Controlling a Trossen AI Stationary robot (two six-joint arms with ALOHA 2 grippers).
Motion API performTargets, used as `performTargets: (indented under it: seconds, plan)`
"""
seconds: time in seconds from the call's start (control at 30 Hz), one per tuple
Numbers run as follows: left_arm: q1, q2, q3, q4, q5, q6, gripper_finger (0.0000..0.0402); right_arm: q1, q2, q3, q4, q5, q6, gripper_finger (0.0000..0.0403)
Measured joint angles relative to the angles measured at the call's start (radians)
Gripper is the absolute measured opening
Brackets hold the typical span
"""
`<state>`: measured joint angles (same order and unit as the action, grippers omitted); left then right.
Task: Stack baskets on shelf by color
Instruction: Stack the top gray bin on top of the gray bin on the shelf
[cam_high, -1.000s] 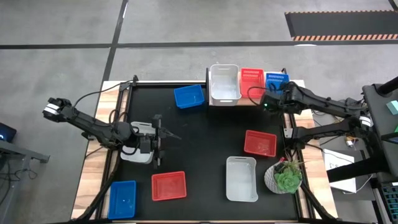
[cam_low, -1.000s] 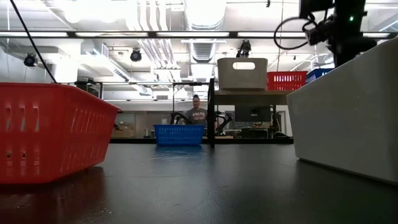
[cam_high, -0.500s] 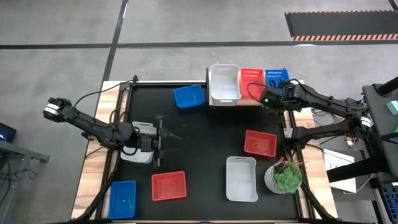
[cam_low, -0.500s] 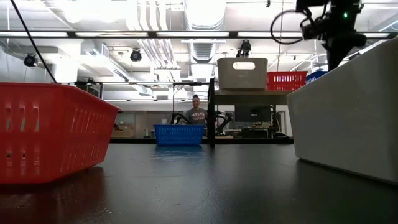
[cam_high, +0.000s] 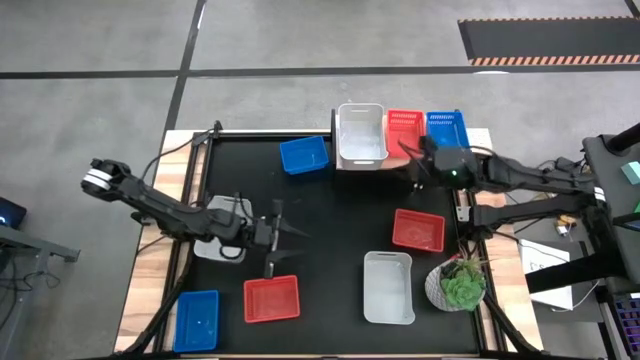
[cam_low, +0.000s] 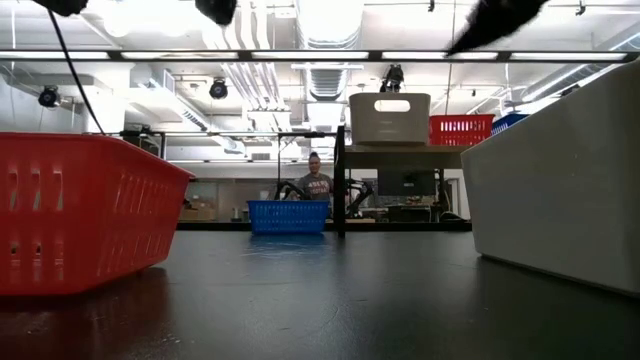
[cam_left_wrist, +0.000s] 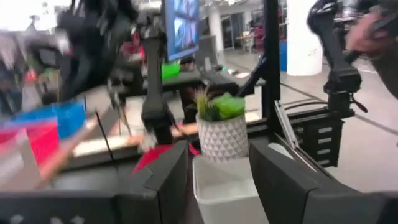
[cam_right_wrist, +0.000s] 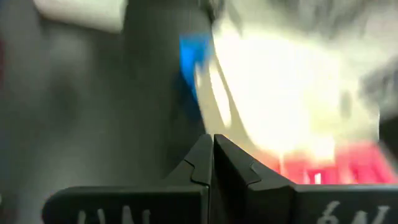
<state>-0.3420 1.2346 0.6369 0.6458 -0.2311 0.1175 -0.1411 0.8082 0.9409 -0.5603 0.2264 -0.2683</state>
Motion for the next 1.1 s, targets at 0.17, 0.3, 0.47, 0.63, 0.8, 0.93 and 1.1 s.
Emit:
performTargets:
  seconds: [0.17, 0.3, 0.47, 0.63, 0.8, 0.93, 1.1]
  plan:
    - [0.0, 0.051, 0.0, -0.019, -0.154, -0.169, 0.0158, 0.061, 0.005, -0.105, 0.282, -0.056, -0.129, 0.0008]
    - [0.001, 0.054, 0.018, -0.18, -0.269, -0.324, 0.0156, 0.09, 0.008, -0.17, 0.369, -0.08, -0.137, 0.0008]
    - [0.008, 0.04, 0.113, -0.565, -0.38, -0.667, 0.014, 0.105, 0.005, -0.226, 0.432, -0.078, -0.171, 0.0008]
    - [0.008, 0.081, 0.296, -1.197, -0.261, -1.165, 0.0113, 0.104, 0.006, -0.24, 0.439, -0.078, -0.183, 0.0008]
    - [-0.019, 0.166, 0.545, -1.81, -0.027, -1.266, 0.0086, 0.104, 0.007, -0.24, 0.439, -0.078, -0.225, 0.0008]
    - [-0.046, 0.2, 0.626, -1.959, 0.162, -0.886, 0.0082, 0.104, 0.01, -0.24, 0.439, -0.077, -0.248, 0.0008]
    - [-0.075, 0.19, 0.598, -2.007, 0.311, -0.756, 0.0082, 0.104, 0.011, -0.24, 0.44, -0.078, -0.261, 0.0008]
